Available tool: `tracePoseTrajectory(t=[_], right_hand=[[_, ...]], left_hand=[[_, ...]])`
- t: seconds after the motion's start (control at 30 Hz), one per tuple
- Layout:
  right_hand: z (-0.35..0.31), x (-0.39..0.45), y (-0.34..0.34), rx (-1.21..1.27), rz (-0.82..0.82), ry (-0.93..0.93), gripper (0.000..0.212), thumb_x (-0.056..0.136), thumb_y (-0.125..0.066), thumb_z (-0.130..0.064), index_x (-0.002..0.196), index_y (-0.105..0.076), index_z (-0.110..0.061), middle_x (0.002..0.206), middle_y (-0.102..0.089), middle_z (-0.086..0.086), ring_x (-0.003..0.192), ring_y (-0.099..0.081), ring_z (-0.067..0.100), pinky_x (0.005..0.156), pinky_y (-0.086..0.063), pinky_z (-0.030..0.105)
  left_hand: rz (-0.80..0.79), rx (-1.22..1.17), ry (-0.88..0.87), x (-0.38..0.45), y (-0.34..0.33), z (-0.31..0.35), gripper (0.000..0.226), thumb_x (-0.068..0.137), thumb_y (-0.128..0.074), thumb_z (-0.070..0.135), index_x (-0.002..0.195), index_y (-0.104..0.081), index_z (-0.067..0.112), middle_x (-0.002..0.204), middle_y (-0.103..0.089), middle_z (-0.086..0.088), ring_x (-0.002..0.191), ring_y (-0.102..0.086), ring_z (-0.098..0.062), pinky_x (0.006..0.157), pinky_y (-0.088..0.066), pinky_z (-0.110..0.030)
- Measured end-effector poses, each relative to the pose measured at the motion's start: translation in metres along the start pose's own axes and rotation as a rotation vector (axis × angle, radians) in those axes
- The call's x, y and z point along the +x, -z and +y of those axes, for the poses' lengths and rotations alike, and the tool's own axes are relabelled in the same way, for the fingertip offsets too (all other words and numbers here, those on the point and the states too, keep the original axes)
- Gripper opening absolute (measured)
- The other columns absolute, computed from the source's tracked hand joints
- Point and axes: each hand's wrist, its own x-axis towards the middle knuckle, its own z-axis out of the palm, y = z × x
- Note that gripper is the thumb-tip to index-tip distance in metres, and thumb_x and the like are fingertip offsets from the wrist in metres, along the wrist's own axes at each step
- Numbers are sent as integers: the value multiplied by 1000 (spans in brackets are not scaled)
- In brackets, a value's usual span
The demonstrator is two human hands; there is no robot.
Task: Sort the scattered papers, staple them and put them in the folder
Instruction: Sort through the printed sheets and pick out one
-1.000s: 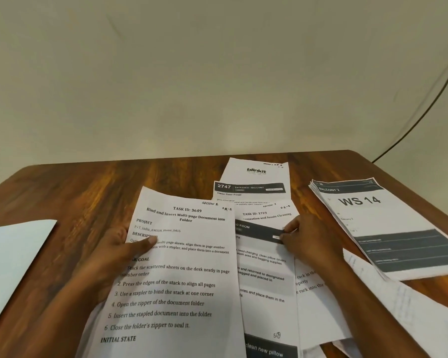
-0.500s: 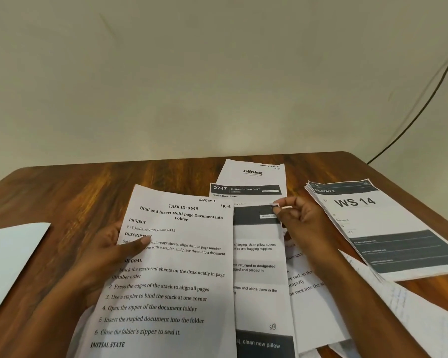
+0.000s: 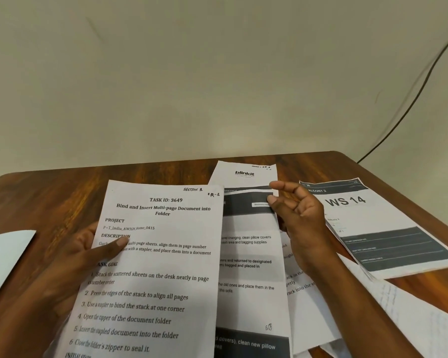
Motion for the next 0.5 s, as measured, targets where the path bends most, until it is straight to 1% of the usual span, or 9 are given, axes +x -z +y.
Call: tracePoseTrajectory(t=[0.07, 0.13, 0.2, 0.27, 0.3, 0.37, 0.43, 0.47, 0.5], right_hand=[[-2, -2, -1, 38, -4, 0, 25, 97, -66, -3, 121, -62, -8, 98, -81, 2, 80, -78, 17, 54, -55, 21], [-4, -3, -1, 67, -16, -3, 26, 97, -65, -3, 122, -62, -8, 98, -81, 2, 80, -78, 19, 54, -55, 22], [-5, -4, 0, 79, -35, 2, 27, 96, -65, -3, 122, -61, -7, 99, -81, 0, 84, -78, 23, 57, -58, 24], [-5, -5, 0, 78, -50, 17, 27, 96, -66, -2, 122, -61, -5, 101, -81, 0, 87, -78, 26, 59, -60, 27], [-5, -6, 0, 76, -53, 22, 26, 95, -66, -2, 121, -62, -6, 101, -81, 1, 88, -78, 27, 60, -61, 28], [-6, -6, -1, 71, -56, 28, 24, 95, -67, -3, 117, -63, -9, 100, -81, 1, 89, -78, 29, 63, -63, 31], [-5, -6, -1, 46, -57, 25, 21, 94, -67, -4, 114, -64, -12, 97, -81, 0, 88, -79, 28, 64, -64, 32], [-3, -6, -1, 7, -53, 21, 21, 95, -68, -4, 113, -65, -13, 93, -81, 0, 86, -79, 26, 63, -64, 33], [1, -5, -1, -66, -45, 19, 20, 95, -69, -3, 112, -66, -14, 89, -81, 1, 83, -79, 24, 62, -64, 34]], left_hand=[[5, 21, 6, 1, 0, -1, 39, 91, -63, 4, 130, -58, -2, 110, -73, -37, 68, -77, -43, 59, -65, -54], [16, 40, 0, 2, 1, -1, 38, 94, -62, 3, 131, -58, -2, 110, -73, -37, 70, -77, -45, 62, -64, -58], [27, 66, -17, 1, 0, -1, 37, 95, -62, 3, 132, -59, 2, 112, -73, -36, 76, -76, -51, 69, -58, -72], [39, 81, -29, -2, -2, 0, 35, 96, -62, 3, 131, -61, 5, 113, -73, -36, 87, -71, -60, 78, -44, -88], [41, 84, -27, -2, -1, 0, 34, 96, -62, 3, 130, -62, 5, 114, -72, -36, 90, -68, -63, 81, -37, -92], [45, 96, -16, -2, -2, 1, 34, 95, -63, 4, 129, -63, 5, 114, -72, -37, 87, -71, -61, 85, -35, -93], [48, 97, -15, -2, -3, 2, 34, 93, -64, 6, 127, -64, 5, 114, -72, -36, 79, -75, -53, 82, -45, -86], [51, 95, -22, -1, -3, 2, 33, 93, -65, 6, 126, -65, 5, 114, -73, -36, 78, -76, -51, 81, -47, -84], [55, 98, -30, -1, -3, 3, 32, 93, -65, 6, 125, -66, 6, 113, -73, -35, 77, -76, -51, 83, -44, -86]])
